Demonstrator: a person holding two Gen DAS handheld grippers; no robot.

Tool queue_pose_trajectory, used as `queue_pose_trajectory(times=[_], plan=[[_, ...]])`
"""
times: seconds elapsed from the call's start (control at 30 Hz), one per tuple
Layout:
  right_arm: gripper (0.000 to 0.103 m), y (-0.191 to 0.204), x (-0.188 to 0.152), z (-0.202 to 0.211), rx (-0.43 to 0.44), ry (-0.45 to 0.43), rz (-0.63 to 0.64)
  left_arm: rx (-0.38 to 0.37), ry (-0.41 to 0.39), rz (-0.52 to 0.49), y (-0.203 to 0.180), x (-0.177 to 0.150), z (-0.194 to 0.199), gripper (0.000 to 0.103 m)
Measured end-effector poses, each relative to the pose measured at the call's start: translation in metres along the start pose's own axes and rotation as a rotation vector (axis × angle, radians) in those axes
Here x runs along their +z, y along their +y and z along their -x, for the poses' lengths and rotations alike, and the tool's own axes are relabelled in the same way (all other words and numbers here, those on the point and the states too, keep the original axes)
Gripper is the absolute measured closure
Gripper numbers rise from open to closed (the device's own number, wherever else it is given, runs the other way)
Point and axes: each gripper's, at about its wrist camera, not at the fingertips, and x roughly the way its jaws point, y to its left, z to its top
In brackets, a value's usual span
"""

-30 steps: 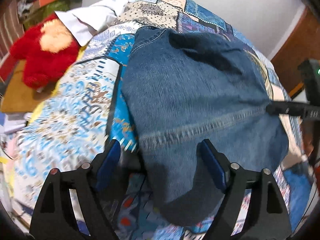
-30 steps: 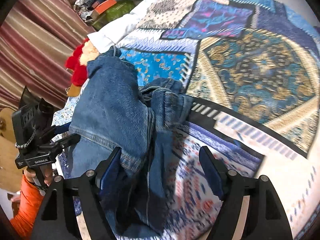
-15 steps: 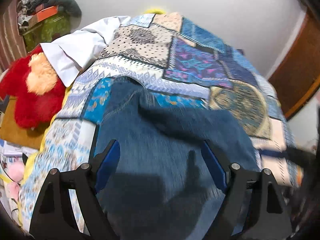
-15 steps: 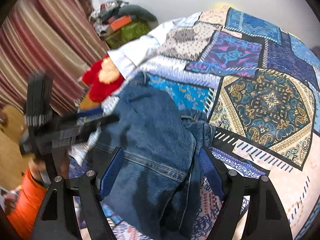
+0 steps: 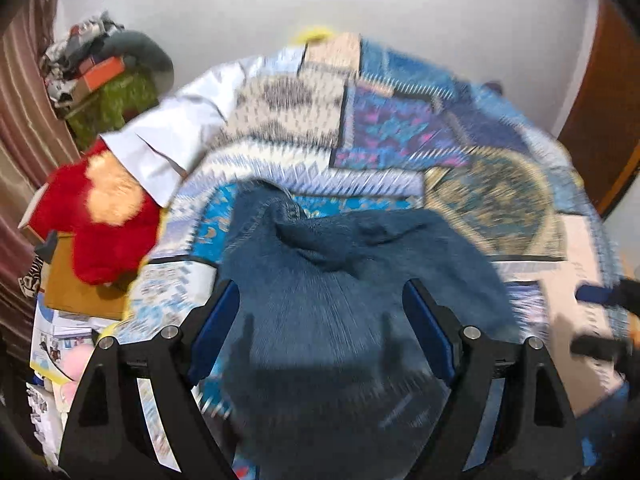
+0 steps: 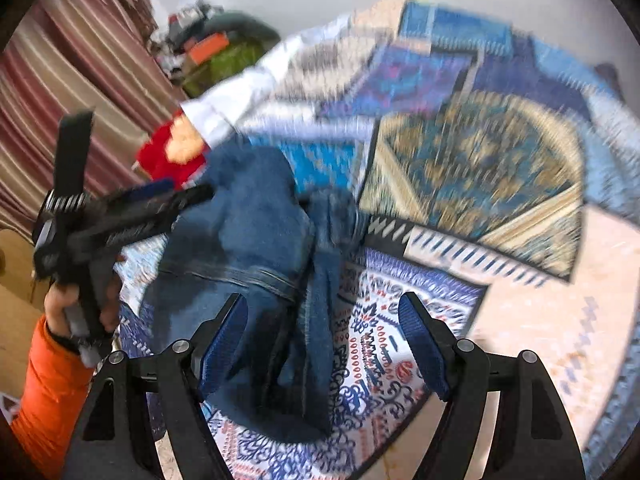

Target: Fold large clothes

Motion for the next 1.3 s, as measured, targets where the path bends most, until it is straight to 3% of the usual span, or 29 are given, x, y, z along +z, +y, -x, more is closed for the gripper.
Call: queue_pose_trajectory(times=[0.27,0.4,0.53,0.7,0.8,0.87,0.93,1.0,1.3], plan=[[0.027,0.074,-0.014,0.145,0.024,-0.376,0.093,-0.095,-0.312,0.067,0.016,-0.030,0.180,0.019],[0.027,0.115,-0.040,0.210,0.036,-0.559,0.147,-0.091,-0.459,0.042,0.005,-0.055,0.254,0.019],[0.027,0.147,-0.073,0.251,0.048,-0.677,0.173,-0.055,-0.586,0.022,-0.011,-0.089,0.306,0.019],[0.027,0.179,-0.112,0.274,0.009,-0.754,0.218,-0.013,-0.663,0.035,-0.024,-0.124,0.335,0.017],[0.027,0.195,-0.135,0.279,-0.045,-0.775,0.236,0.004,-0.681,0.051,-0.028,-0.138,0.341,0.007],[0.018,0.202,-0.148,0.279,-0.076,-0.776,0.240,0.016,-0.706,0.047,-0.030,-0.146,0.344,0.000],[0.006,0.206,-0.157,0.278,-0.111,-0.778,0.237,0.034,-0.719,0.033,-0.033,-0.152,0.345,0.000],[0.001,0.207,-0.163,0.281,-0.138,-0.795,0.224,0.040,-0.710,0.028,-0.035,-0.154,0.344,0.000],[0.000,0.203,-0.167,0.274,-0.218,-0.776,0.204,0.028,-0.713,0.030,-0.036,-0.159,0.345,0.000]])
